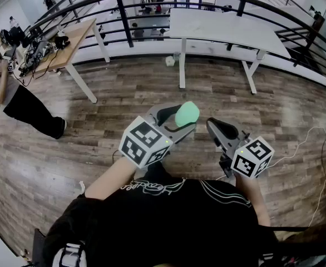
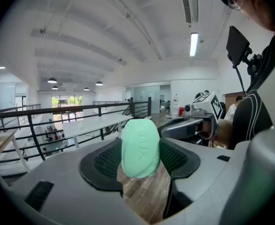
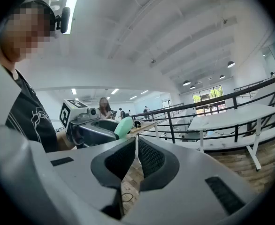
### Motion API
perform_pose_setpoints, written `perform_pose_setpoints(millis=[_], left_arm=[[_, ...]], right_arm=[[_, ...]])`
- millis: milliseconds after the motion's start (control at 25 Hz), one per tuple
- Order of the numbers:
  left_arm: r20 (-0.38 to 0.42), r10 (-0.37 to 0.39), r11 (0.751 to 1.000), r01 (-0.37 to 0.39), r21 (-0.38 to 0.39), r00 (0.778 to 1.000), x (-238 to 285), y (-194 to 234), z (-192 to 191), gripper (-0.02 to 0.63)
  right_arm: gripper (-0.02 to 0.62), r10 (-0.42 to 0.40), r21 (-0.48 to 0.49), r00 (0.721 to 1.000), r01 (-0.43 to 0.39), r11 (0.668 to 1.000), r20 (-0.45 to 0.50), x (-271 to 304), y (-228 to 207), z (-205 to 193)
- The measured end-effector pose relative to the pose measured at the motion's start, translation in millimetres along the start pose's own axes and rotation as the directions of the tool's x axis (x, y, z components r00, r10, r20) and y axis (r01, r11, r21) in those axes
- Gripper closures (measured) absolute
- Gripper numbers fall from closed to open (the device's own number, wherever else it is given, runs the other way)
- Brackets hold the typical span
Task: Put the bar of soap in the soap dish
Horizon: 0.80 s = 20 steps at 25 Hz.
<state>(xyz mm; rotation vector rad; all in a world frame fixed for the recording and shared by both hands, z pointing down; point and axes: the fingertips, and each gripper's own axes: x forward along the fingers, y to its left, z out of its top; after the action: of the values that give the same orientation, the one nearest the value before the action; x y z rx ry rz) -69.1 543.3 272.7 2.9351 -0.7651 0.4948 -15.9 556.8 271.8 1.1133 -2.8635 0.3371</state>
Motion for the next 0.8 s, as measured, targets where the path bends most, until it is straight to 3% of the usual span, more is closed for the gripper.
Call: perform_pose_setpoints(millis=[800], left_arm=[[-0.016,-0.025,0.999,0.025,-0.031,1.0,12,-5,-8,0.345]], right_arm=[[0.566,-0.026,0.018,0.999,0.027,0.999,-0.027,-7,-10,-13]])
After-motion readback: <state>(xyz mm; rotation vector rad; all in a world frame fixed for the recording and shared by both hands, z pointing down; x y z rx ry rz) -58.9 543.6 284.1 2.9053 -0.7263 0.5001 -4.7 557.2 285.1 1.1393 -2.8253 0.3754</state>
